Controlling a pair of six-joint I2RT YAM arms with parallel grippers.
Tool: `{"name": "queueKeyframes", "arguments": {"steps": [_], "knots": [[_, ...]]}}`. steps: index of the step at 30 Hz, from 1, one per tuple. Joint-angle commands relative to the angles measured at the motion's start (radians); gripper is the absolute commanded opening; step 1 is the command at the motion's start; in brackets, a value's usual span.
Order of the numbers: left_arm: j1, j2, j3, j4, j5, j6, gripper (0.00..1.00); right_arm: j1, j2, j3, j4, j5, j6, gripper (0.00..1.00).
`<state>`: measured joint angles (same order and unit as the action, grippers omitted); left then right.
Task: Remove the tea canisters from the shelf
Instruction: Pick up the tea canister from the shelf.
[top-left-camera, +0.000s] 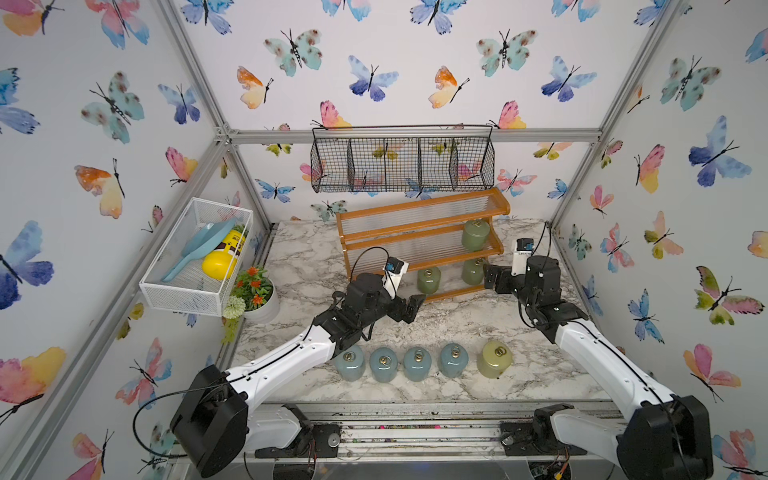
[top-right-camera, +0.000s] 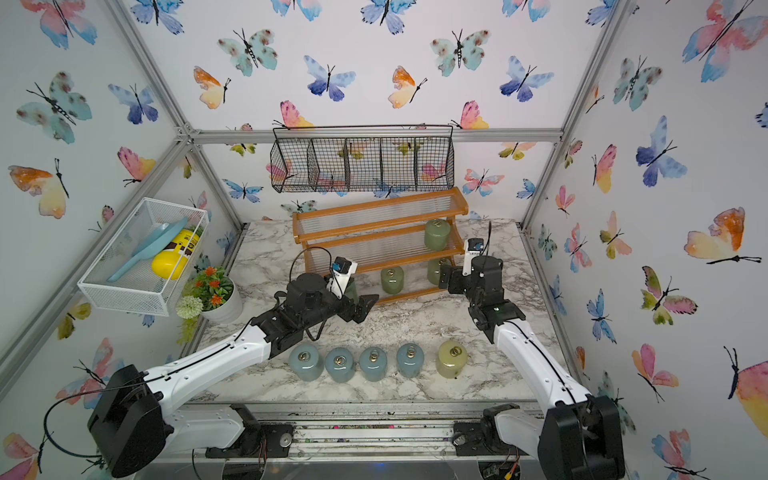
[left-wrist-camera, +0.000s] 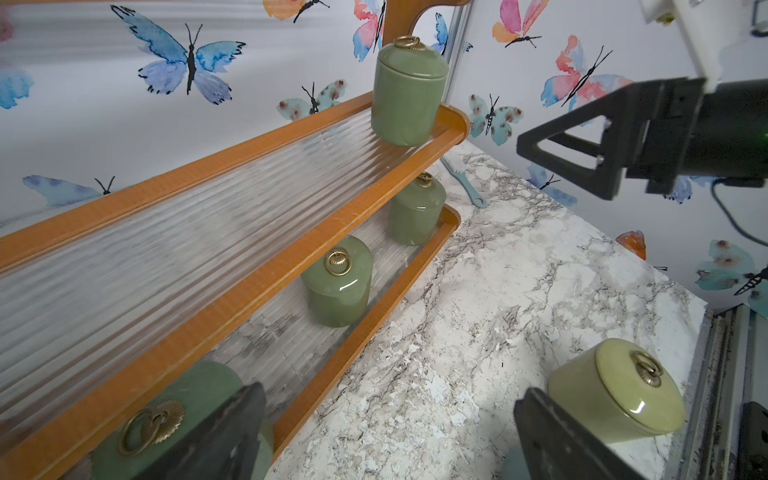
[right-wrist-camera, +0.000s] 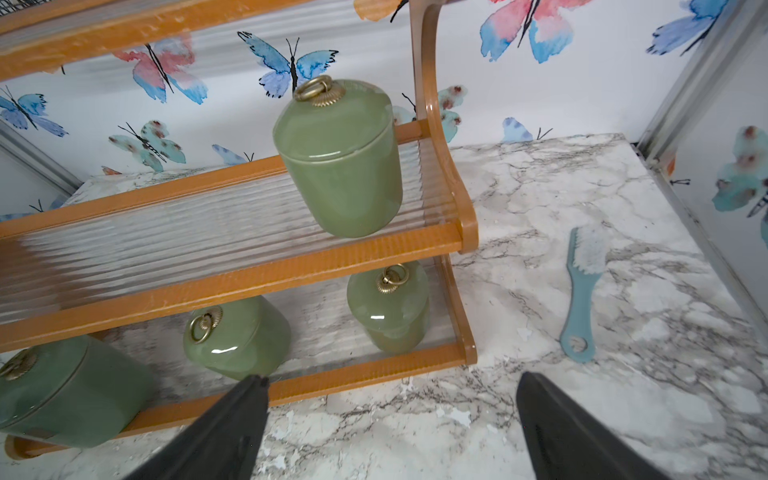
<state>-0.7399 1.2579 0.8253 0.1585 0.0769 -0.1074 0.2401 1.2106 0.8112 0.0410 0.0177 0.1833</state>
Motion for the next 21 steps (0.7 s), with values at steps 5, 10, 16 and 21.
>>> {"name": "queueKeyframes", "arguments": {"steps": [5, 10, 16, 21], "knots": [[-0.003, -0.119, -0.072, 0.006, -0.009, -0.009, 0.98, -0.062, 0.182, 0.117, 0.19, -0.291, -0.152, 0.99], [-0.002, -0.181, -0.116, 0.003, -0.037, -0.027, 0.98, -0.071, 0.237, 0.137, 0.286, -0.341, -0.171, 0.99], [-0.002, -0.235, -0.15, -0.012, -0.059, -0.034, 0.99, -0.076, 0.315, 0.178, 0.336, -0.397, -0.186, 0.99], [-0.003, -0.274, -0.173, -0.033, -0.075, -0.035, 0.98, -0.082, 0.378, 0.222, 0.368, -0.429, -0.183, 0.99]]}}
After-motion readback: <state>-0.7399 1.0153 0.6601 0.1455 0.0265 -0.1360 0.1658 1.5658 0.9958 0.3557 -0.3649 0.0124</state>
